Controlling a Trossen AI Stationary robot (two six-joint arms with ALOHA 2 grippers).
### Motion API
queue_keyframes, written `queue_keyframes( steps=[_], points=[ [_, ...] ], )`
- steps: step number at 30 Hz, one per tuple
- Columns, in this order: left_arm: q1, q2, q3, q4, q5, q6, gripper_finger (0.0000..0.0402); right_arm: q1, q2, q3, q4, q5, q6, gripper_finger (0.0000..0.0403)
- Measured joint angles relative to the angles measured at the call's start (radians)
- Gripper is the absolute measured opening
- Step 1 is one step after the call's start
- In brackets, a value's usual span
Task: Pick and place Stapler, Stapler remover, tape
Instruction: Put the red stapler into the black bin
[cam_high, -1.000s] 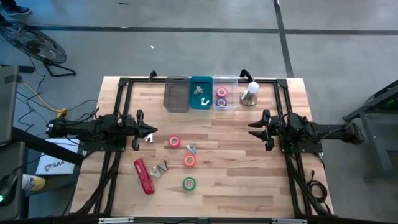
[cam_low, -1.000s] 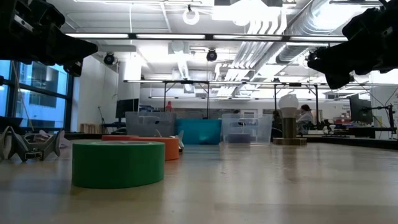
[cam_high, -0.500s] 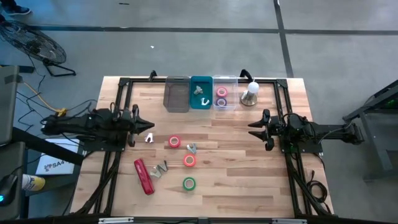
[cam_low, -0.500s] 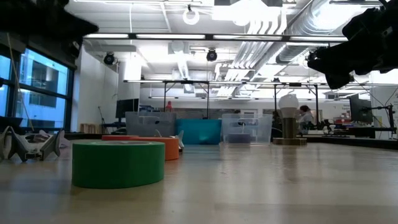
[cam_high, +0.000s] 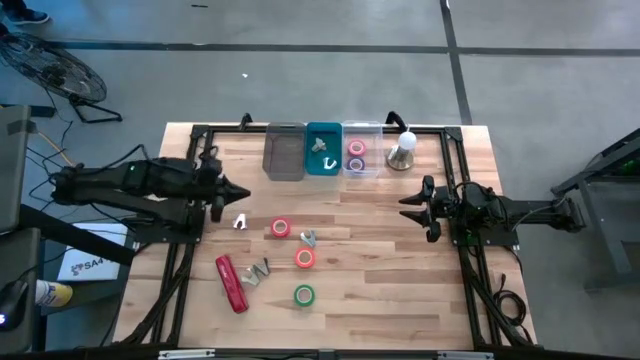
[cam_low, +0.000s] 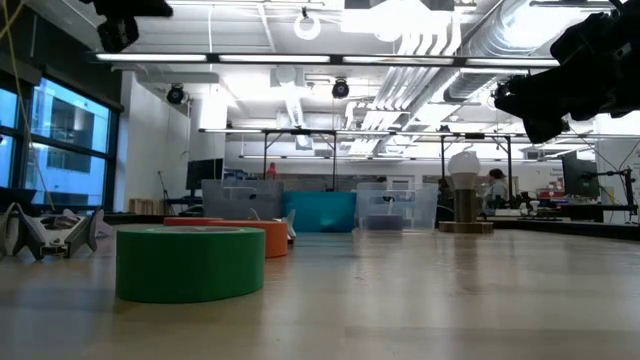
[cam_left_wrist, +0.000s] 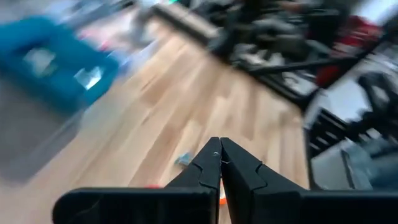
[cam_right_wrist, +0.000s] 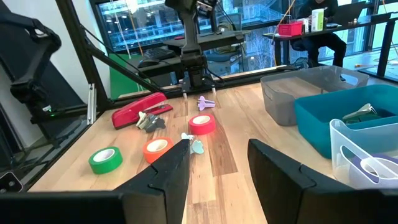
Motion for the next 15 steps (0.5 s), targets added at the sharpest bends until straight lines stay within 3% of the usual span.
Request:
queue_keyframes(
  steps=[5, 11, 15],
  points=[
    [0.000, 0.105, 0.083, -0.128, -0.014, -0.299, 0.0062, 0.000, 0.000, 0.000, 0.000, 0.000, 0.000, 0.0154],
    [0.000, 0.184, 0.099, -0.155, 0.136, -0.609, 0.0171, 0.000, 0.000, 0.000, 0.000, 0.000, 0.000, 0.0154],
    [-0.001, 0.228, 0.099, -0.277, 0.190, -0.843, 0.0203, 0.000, 0.000, 0.000, 0.000, 0.000, 0.000, 0.0154]
  ],
)
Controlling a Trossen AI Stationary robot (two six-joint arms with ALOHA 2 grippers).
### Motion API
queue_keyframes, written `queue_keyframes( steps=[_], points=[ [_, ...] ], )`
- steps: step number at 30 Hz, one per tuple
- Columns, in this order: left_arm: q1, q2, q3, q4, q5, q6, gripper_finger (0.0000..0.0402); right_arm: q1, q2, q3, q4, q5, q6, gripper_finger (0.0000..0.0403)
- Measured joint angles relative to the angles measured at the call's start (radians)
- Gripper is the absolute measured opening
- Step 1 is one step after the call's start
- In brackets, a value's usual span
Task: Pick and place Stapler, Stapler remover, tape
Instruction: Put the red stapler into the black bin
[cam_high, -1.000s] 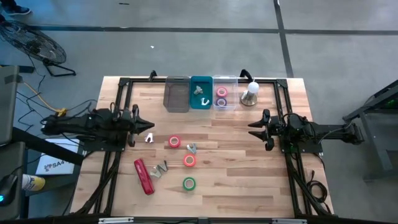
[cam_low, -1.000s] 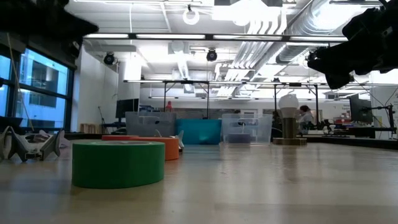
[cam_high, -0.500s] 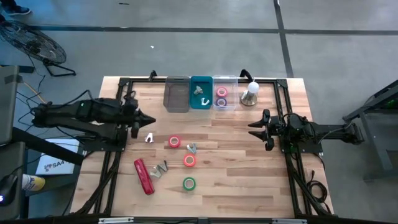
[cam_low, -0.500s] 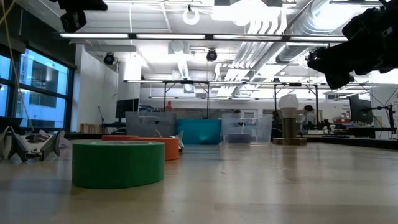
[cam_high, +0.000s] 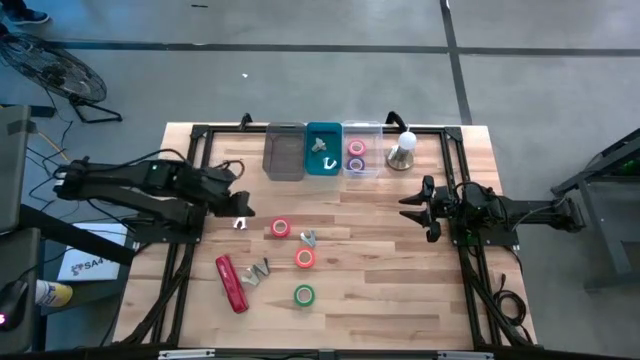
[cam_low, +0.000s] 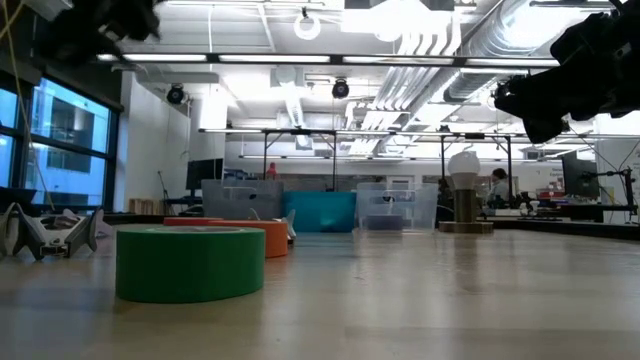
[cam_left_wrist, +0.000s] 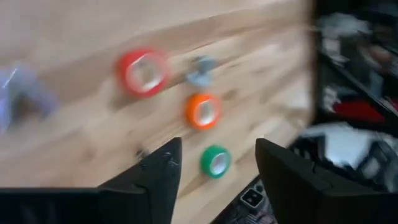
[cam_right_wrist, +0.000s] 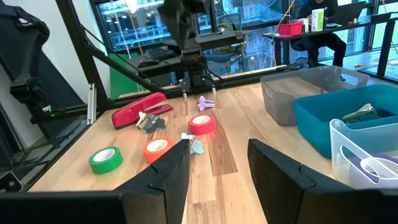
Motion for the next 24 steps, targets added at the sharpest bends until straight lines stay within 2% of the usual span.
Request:
queue_keyframes(
  steps=[4, 11, 24],
  points=[
    [-0.011, 0.050, 0.000, -0.096, 0.073, -0.193, 0.0206, 0.000, 0.000, 0.000, 0.000, 0.000, 0.000, 0.0154],
    [-0.126, 0.153, 0.000, -0.143, 0.151, -0.461, 0.0207, 0.000, 0.000, 0.000, 0.000, 0.000, 0.000, 0.0154],
    [-0.441, 0.319, 0.000, -0.102, 0.140, -1.035, 0.0207, 0.000, 0.000, 0.000, 0.000, 0.000, 0.000, 0.0154]
  ],
)
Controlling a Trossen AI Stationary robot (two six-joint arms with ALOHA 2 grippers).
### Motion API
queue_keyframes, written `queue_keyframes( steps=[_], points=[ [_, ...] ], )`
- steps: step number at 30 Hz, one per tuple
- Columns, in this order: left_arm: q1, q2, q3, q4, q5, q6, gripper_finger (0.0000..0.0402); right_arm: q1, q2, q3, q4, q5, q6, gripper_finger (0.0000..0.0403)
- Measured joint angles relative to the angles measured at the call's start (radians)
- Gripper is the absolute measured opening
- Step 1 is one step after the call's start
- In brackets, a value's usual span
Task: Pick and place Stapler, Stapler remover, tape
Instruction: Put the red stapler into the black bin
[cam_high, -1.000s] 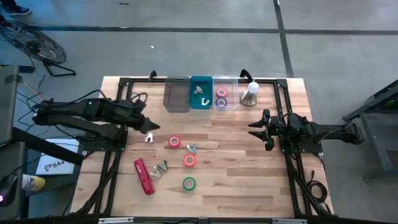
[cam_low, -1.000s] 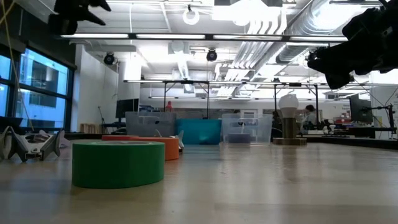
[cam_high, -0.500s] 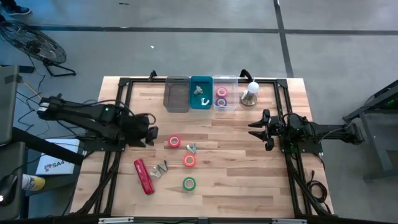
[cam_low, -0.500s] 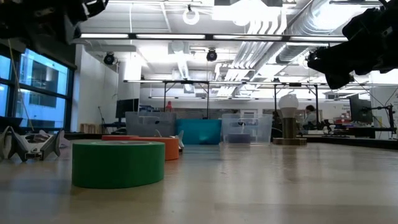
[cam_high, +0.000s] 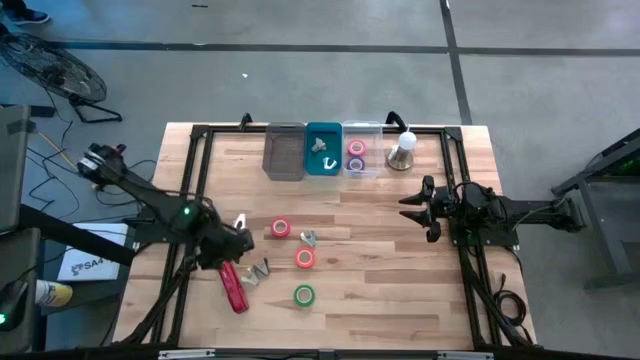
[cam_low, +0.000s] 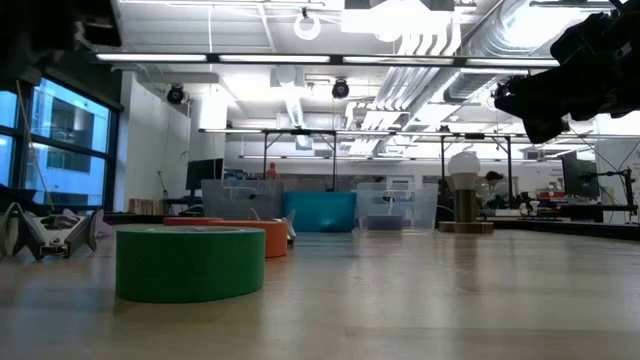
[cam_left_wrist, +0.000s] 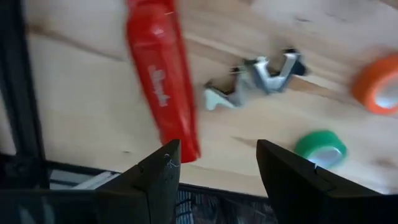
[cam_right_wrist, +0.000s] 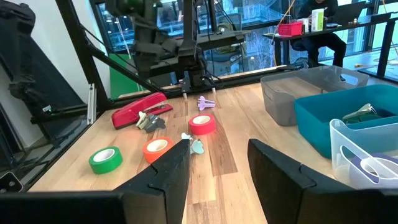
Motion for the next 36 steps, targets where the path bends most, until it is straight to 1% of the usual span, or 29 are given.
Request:
queue_keyframes(
  steps=[2, 5, 10, 14, 16, 20, 25, 29, 31, 33, 36],
  points=[
    [-0.027, 0.027, 0.000, 0.000, 0.018, -0.038, 0.0207, 0.000, 0.000, 0.000, 0.000, 0.001, 0.000, 0.0154],
    [-0.039, 0.073, 0.000, -0.013, 0.038, -0.049, 0.0207, 0.000, 0.000, 0.000, 0.000, 0.009, 0.001, 0.0154],
    [-0.047, 0.137, 0.000, -0.039, 0.019, -0.035, 0.0207, 0.000, 0.000, 0.000, 0.000, 0.013, 0.001, 0.0154],
    [-0.059, 0.159, 0.000, -0.100, 0.050, -0.036, 0.0207, 0.000, 0.000, 0.000, 0.000, 0.012, 0.011, 0.0154],
    [-0.069, 0.161, 0.000, -0.124, 0.050, -0.042, 0.0207, 0.000, 0.000, 0.000, 0.000, 0.003, 0.042, 0.0154],
    [-0.071, 0.160, 0.000, -0.130, 0.010, -0.041, 0.0207, 0.000, 0.000, 0.000, 0.000, -0.018, 0.078, 0.0154],
    [-0.072, 0.160, -0.025, -0.136, -0.012, -0.017, 0.0207, 0.000, 0.000, 0.000, 0.000, -0.022, 0.080, 0.0154],
    [-0.071, 0.160, -0.074, -0.066, -0.051, 0.014, 0.0208, 0.000, 0.000, 0.000, 0.000, -0.023, 0.080, 0.0154],
    [-0.072, 0.159, -0.103, -0.014, -0.056, 0.020, 0.0216, 0.000, 0.000, 0.000, 0.000, -0.023, 0.080, 0.0154],
    [-0.072, 0.160, -0.135, 0.051, -0.058, 0.021, 0.0234, 0.000, 0.000, 0.000, 0.000, -0.024, 0.080, 0.0154],
    [-0.072, 0.159, -0.173, 0.122, -0.038, 0.005, 0.0272, 0.000, 0.000, 0.000, 0.000, -0.025, 0.080, 0.0154]
  ],
)
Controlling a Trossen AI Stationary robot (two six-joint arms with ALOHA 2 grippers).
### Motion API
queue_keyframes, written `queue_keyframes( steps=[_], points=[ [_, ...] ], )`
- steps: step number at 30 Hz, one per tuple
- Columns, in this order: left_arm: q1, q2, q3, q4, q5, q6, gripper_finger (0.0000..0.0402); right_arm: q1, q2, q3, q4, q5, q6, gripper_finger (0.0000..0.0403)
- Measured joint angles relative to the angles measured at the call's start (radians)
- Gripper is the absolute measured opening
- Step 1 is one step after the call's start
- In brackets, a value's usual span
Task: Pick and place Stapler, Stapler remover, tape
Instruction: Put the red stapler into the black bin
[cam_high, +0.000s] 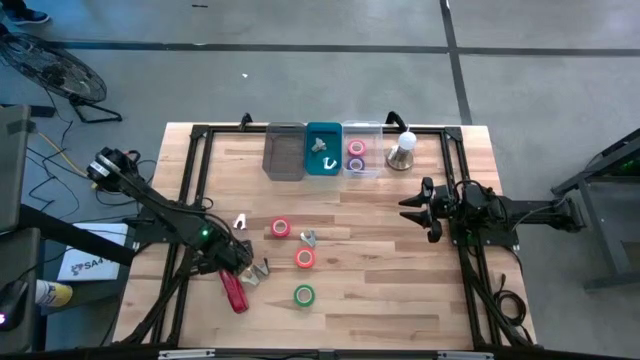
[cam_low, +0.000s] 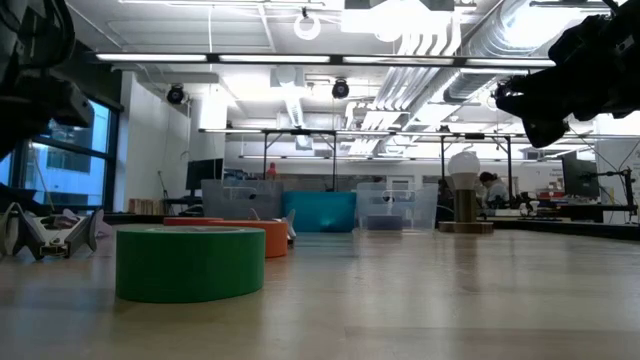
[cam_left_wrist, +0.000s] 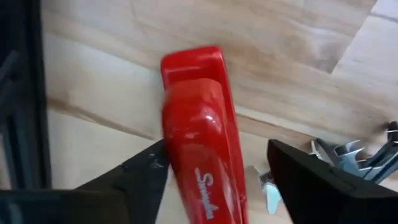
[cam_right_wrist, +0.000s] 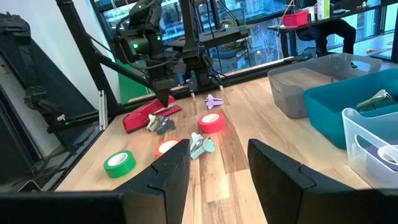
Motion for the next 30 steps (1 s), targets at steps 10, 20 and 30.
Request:
queue_keyframes(
  steps=[10, 20, 30],
  points=[
    [0.002, 0.000, -0.092, 0.215, 0.094, -0.044, 0.0327, 0.000, 0.000, 0.000, 0.000, -0.001, 0.000, 0.0154],
    [0.001, 0.076, -0.100, 0.279, 0.147, -0.047, 0.0238, 0.000, 0.000, 0.000, 0.000, -0.001, 0.000, 0.0154],
    [0.004, 0.101, -0.098, 0.298, 0.177, -0.060, 0.0181, 0.000, 0.000, 0.000, 0.000, -0.001, 0.000, 0.0154]
  ],
)
